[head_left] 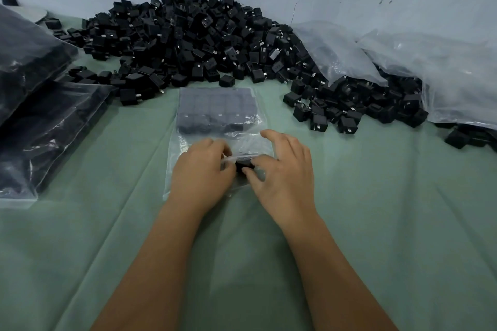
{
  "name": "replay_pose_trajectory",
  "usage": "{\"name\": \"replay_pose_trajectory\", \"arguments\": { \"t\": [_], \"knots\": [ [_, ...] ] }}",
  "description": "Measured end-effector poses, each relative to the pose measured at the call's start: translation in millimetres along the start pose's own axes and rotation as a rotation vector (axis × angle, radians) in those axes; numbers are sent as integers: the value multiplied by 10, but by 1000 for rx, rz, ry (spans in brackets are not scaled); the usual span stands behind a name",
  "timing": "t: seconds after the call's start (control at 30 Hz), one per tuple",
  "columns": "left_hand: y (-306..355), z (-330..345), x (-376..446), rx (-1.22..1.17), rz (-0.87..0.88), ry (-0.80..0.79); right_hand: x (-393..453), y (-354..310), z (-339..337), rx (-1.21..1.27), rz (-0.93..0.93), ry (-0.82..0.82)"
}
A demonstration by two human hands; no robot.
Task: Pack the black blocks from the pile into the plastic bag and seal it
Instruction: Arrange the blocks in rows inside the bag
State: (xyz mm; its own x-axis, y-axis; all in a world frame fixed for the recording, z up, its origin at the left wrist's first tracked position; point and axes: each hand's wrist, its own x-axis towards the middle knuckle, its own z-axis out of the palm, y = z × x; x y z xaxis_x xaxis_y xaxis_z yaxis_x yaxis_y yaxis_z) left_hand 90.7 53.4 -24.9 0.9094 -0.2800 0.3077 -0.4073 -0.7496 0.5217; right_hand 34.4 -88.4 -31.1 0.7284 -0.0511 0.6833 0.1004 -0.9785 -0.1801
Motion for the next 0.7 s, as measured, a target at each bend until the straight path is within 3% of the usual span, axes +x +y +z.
{"name": "replay_pose_trajectory", "arguments": {
  "t": [0.17, 0.47, 0.7],
  "knots": [
    [38, -26, -21, -16, 73, 39, 37, -38, 26, 111, 82, 62],
    [52, 38, -29, 9, 205, -20, 207, 65, 177, 45, 298, -141],
    [14, 165, -8, 142, 143, -142, 332, 193, 328, 120, 543, -309]
  ]
}}
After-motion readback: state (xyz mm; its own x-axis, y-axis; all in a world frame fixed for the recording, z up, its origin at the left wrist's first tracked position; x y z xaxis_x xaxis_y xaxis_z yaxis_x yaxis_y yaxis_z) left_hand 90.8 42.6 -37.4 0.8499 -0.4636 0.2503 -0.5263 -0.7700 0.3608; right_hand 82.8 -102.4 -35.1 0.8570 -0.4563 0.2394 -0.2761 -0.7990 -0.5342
